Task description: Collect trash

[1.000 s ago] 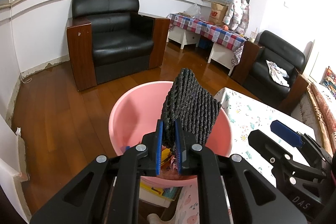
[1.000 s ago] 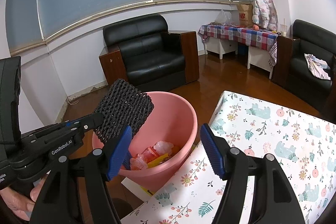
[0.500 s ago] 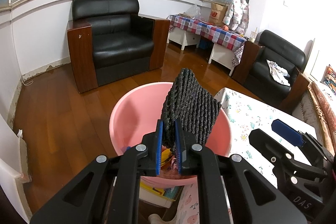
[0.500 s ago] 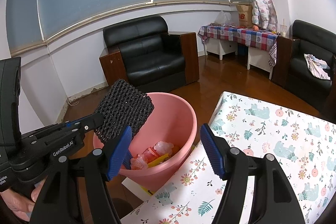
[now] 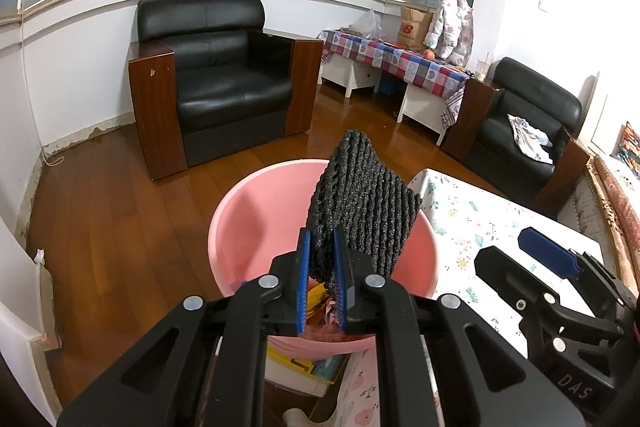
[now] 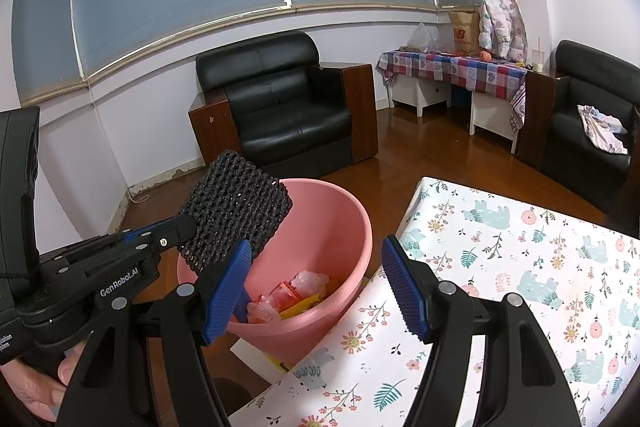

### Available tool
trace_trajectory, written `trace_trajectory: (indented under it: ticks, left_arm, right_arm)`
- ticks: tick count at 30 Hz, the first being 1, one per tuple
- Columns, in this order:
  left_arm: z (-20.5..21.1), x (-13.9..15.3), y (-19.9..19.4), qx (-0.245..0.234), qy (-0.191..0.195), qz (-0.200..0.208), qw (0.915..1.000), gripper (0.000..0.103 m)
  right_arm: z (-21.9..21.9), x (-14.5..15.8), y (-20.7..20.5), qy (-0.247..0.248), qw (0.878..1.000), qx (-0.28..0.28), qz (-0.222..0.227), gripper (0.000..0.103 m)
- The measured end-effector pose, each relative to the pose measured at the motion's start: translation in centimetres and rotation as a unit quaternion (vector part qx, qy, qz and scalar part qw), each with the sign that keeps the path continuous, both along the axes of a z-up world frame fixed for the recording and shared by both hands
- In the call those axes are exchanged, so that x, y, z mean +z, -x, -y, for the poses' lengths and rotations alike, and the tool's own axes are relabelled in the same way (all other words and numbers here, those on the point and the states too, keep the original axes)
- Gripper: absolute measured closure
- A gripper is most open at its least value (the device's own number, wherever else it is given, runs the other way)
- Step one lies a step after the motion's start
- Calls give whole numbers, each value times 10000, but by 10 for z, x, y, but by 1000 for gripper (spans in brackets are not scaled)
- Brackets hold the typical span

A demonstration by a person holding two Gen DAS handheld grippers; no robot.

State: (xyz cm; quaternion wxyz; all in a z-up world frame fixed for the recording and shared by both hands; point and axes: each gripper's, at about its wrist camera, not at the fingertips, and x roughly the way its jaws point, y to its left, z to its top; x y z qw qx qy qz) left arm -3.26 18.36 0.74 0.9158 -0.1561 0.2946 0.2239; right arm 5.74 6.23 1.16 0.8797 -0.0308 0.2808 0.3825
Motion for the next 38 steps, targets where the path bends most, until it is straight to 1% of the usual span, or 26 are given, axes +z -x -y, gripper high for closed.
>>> trace_trajectory:
  ticks: [17,24,29,38]
  left_arm:
    - [3,0,1,9,-9,-9,10000,92]
    - [0,1,2,30,-5,-17,10000,92]
    - [-9,6,7,65,-141,52,9999,92]
    - [-18,5,7,88,-147,-55,9998,92]
  right_arm:
    - [1,-2,1,15,10000,-14,-14,36]
    - [1,-4,1,37,10000,-33,-31,36]
    - [1,-4,0,42,10000,-39,-38,36]
    - [3,-6,-1,29,10000,-70,-63,36]
